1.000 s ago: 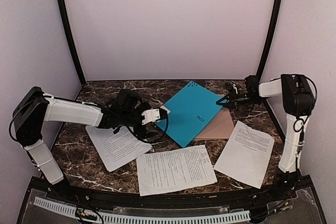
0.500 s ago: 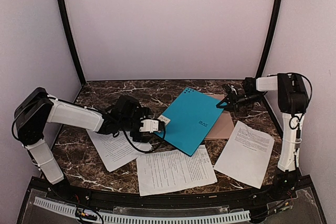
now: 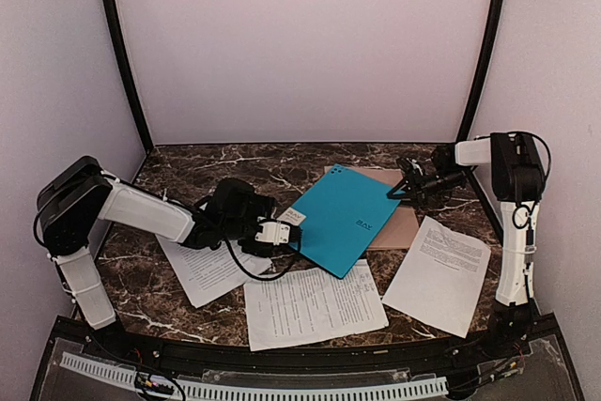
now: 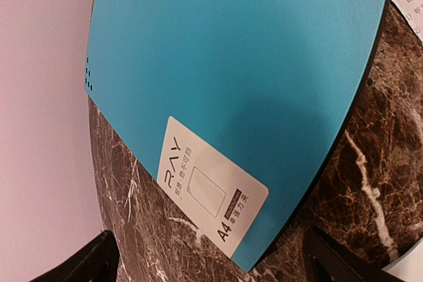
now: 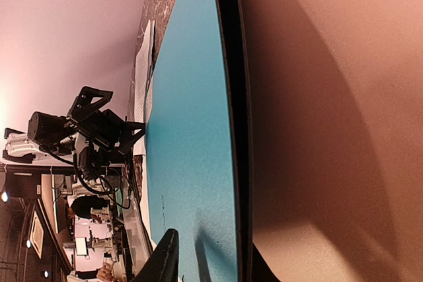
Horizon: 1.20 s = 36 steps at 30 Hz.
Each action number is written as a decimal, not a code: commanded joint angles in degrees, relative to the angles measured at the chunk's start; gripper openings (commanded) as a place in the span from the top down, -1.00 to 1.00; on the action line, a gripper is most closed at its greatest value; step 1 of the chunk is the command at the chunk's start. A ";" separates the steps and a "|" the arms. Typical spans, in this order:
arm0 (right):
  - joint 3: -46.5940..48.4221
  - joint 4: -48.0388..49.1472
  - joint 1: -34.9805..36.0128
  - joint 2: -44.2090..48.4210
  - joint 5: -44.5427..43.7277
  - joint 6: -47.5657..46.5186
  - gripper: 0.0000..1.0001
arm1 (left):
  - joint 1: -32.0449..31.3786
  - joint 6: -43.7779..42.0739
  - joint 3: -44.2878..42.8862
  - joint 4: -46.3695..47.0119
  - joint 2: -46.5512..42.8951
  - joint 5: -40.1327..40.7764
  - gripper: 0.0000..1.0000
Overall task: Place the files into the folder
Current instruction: Pass from the right arm to the left
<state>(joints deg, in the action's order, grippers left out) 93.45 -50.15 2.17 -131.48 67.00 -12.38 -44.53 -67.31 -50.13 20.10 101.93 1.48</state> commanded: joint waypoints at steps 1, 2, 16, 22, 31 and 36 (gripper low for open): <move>1.40 -0.41 -0.36 -0.88 0.09 -0.46 0.46 | -0.94 -2.93 1.15 4.71 1.12 1.65 -0.94; 1.45 -0.32 -0.38 -0.88 0.14 -0.37 0.46 | -0.97 -3.19 1.16 5.14 1.53 1.85 -0.93; 1.04 0.66 -0.41 -0.84 -0.26 1.10 0.46 | -3.31 -4.21 0.46 12.53 6.48 2.74 -0.79; 0.65 0.93 -0.27 -0.72 -0.27 1.40 0.46 | -6.14 -2.71 -3.99 11.60 9.27 3.23 -0.47; 0.44 1.91 -0.17 0.00 -0.75 3.00 0.35 | -7.98 6.90 -12.68 0.94 10.00 2.32 0.22; -0.29 4.92 -0.09 1.93 -2.93 6.46 -0.10 | -8.02 13.51 -15.53 -7.90 8.05 1.64 0.81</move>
<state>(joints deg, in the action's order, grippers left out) 93.51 -48.03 1.72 -131.50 65.58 -8.56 -52.36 -61.19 -63.00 19.64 112.88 4.08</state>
